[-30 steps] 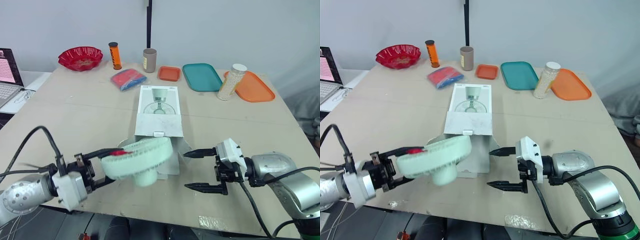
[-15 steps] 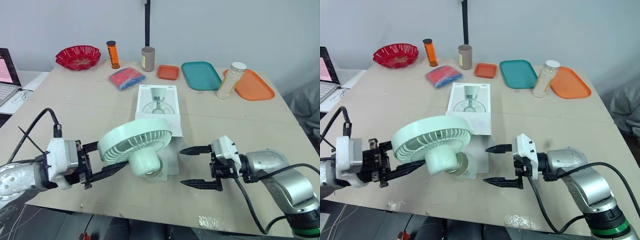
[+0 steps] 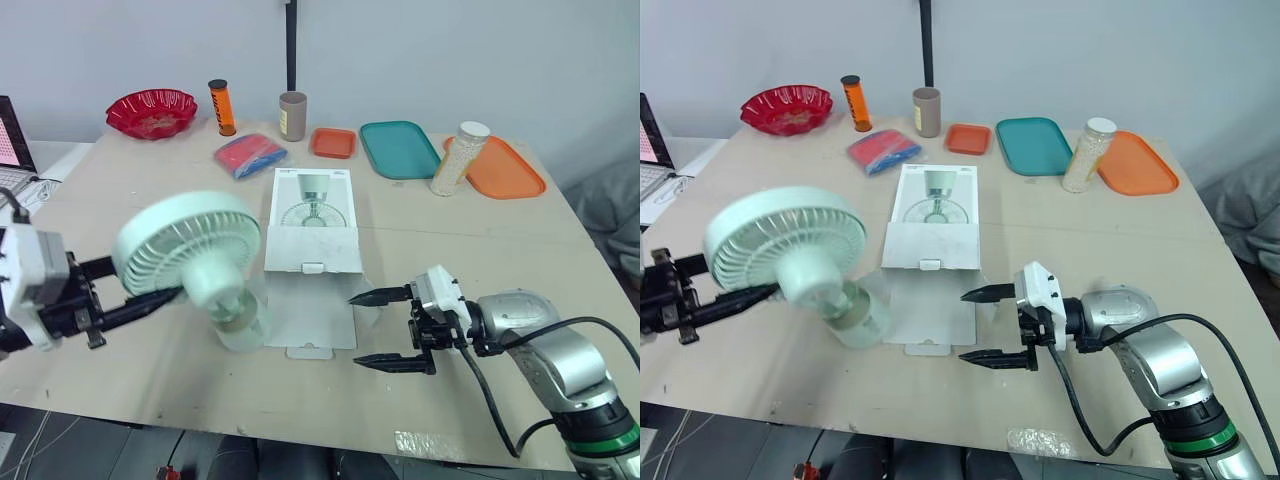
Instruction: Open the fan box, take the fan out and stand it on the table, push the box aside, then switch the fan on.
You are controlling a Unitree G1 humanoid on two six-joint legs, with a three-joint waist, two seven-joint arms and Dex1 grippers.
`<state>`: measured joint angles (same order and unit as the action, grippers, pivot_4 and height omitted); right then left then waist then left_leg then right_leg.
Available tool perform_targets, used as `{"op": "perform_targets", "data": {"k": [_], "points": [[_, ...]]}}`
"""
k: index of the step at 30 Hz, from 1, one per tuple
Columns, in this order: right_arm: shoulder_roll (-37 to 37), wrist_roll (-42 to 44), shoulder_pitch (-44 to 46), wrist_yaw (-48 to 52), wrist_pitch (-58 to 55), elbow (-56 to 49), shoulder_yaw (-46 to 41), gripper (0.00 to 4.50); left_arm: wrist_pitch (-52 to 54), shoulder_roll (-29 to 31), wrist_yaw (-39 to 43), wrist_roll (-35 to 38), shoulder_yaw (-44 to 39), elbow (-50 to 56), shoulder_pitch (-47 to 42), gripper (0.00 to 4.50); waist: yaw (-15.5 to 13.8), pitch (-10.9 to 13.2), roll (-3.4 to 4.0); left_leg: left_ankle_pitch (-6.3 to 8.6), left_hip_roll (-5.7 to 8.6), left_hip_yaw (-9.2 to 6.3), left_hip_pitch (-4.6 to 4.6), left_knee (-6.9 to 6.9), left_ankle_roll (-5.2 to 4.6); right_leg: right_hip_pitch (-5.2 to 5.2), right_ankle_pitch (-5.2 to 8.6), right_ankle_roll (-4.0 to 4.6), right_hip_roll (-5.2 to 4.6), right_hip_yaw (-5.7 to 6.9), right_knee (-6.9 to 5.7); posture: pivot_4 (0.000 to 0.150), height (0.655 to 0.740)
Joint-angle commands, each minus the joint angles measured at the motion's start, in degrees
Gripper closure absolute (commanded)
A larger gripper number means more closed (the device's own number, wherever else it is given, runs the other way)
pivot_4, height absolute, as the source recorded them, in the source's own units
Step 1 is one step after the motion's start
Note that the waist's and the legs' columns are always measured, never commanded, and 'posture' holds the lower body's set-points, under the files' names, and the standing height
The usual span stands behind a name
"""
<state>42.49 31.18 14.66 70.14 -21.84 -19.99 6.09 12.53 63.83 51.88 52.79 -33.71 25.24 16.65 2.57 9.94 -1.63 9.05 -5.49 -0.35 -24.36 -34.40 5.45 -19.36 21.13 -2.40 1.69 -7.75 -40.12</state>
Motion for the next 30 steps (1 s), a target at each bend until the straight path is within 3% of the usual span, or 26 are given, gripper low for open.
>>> {"op": "perform_targets", "data": {"k": [1, 8, 16, 30], "points": [[-0.4, 0.4, 0.5, 0.4, 0.9, -1.0, -0.4, 0.00, 1.4, -1.4, -1.2, -2.4, -1.9, -3.1, -4.6, 2.54, 0.1, 0.0, -0.02, 0.01, 0.00, 0.00, -0.02, 0.00, 0.00, -0.03, -0.01, 0.02, 0.00, 0.00, 0.00, 0.150, 0.7389], [-3.1, 1.5, 2.4, -2.4, 0.3, -1.0, -1.8, 0.00, 4.5, -0.4, -1.6, -10.9, -0.4, -13.4, -15.6, 2.54, 0.1, 0.1, -0.20, 0.00, 0.00, -0.08, -0.13, -0.04, 0.01, -0.09, -0.02, 0.02, 0.00, 0.07, -0.02, 0.150, 0.7389], [-7.1, 1.8, 8.3, -10.5, -3.9, 1.0, -2.9, 0.00, 1.6, 0.4, 2.7, -19.3, -1.7, -27.0, -20.3, 2.54, 0.2, 0.1, -0.24, -0.01, -0.07, -0.12, -0.46, -0.03, 0.04, -0.51, -0.20, 0.32, 0.03, 0.20, -0.09, 0.150, 0.7389], [-8.2, -0.2, 8.2, -9.9, -2.7, 2.1, -1.2, 0.00, 4.1, -1.1, 0.7, -20.5, -4.0, -30.5, -26.1, 2.54, 0.1, 0.1, -0.35, -0.06, -0.10, -0.18, -0.77, -0.09, 0.11, -0.79, -0.25, 0.38, 0.02, 0.34, -0.21, 0.150, 0.7389]]}}
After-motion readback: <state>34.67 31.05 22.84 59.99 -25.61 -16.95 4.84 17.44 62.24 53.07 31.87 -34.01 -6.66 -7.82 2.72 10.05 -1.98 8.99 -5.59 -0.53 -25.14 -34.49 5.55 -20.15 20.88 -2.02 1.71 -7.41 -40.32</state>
